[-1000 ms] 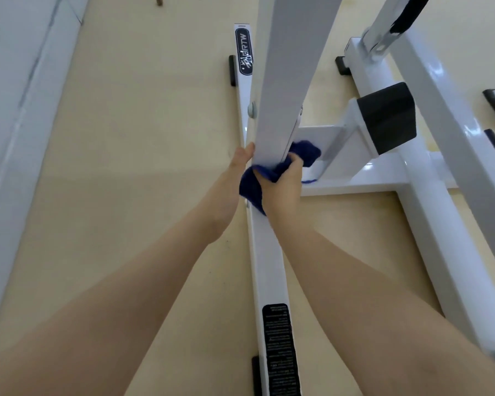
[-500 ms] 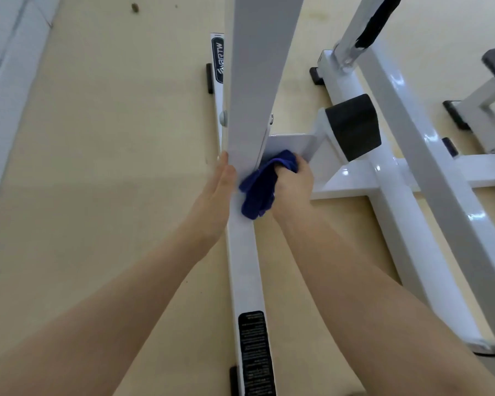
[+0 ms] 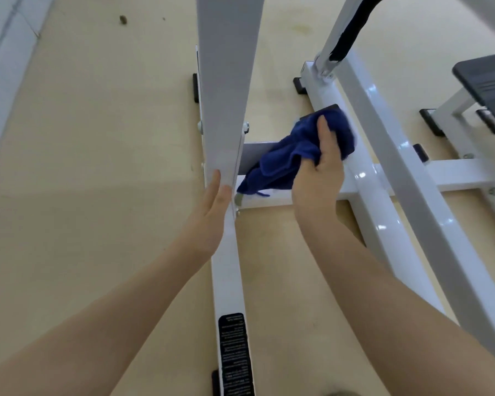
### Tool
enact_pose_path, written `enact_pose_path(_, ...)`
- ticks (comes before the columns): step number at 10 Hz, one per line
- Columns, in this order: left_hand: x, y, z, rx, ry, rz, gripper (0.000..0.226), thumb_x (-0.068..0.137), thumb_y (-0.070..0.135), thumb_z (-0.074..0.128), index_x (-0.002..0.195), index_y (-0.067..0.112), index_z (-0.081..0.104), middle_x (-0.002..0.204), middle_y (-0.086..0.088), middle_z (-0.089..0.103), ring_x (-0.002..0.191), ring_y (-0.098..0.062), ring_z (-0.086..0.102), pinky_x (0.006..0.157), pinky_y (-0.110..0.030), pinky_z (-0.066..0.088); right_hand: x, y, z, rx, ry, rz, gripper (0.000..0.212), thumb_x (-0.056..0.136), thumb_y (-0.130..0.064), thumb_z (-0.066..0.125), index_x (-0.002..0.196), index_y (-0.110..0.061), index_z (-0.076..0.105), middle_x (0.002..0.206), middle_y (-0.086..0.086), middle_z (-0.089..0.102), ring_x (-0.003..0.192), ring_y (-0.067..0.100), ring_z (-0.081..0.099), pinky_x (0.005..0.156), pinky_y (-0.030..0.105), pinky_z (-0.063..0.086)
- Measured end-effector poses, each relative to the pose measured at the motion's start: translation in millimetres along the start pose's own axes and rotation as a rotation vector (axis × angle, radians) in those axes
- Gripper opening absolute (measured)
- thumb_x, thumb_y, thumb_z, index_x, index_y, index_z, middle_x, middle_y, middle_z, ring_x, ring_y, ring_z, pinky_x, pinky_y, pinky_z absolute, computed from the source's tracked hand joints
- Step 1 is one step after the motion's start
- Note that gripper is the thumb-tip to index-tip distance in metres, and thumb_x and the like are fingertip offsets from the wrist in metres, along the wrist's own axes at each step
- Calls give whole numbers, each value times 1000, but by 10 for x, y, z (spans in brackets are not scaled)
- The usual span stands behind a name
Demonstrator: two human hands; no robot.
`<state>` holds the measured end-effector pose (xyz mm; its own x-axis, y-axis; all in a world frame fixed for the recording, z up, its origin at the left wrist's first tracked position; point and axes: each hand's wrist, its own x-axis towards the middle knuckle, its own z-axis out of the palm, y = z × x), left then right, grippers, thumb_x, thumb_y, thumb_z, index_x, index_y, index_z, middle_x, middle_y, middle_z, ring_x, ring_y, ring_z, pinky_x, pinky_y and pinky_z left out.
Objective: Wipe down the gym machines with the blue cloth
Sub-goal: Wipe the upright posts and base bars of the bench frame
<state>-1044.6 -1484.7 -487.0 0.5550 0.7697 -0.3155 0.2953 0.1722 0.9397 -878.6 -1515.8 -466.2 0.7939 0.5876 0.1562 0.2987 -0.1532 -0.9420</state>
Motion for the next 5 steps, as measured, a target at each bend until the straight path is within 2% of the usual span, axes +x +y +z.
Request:
enact_pose_path(1, -32, 78, 139, 27, 4, -24, 51, 99, 45, 22, 148, 32, 16, 152, 21, 16, 138, 5, 14, 113, -21, 9, 141, 151, -93, -332, -123, -161, 60, 94, 2, 37, 148, -22, 24, 156, 3, 19, 142, 21, 22, 114, 36, 25)
enact_pose_path(2, -12, 233, 196, 80, -25, 28, 41, 101, 38, 22, 141, 36, 28, 140, 33, 26, 126, 20, 20, 102, -8, 11, 69, 379, -118, -426, -248, -180, 71, 89, 4, 42, 150, -22, 16, 157, 7, 12, 143, 22, 14, 117, 38, 19)
enact_pose_path(3, 11, 340, 192, 131, -56, 52, 23, 102, 29, 22, 111, 40, 40, 109, 33, 35, 93, 35, 27, 82, 9, 15, -166, 553, -69, -400, -255, 13, 71, 89, 5, 43, 150, -18, 15, 155, 8, 18, 139, 21, 21, 108, 24, 19)
enact_pose_path(4, 71, 308, 185, 160, -61, 46, 24, 102, 28, 22, 105, 42, 40, 105, 32, 33, 93, 30, 30, 84, 4, 16, -150, 652, 157, -184, -90, 490, 51, 95, -25, 51, 142, -15, 34, 138, 6, 46, 124, 23, 45, 107, 32, 31)
enact_pose_path(5, 108, 241, 170, 136, -96, 25, 26, 102, 32, 22, 109, 44, 44, 112, 35, 37, 94, 33, 31, 67, 10, 23, -40, 496, 269, -126, -14, 491, 44, 96, -16, 46, 139, -15, 37, 127, 10, 53, 109, 26, 56, 96, 36, 45)
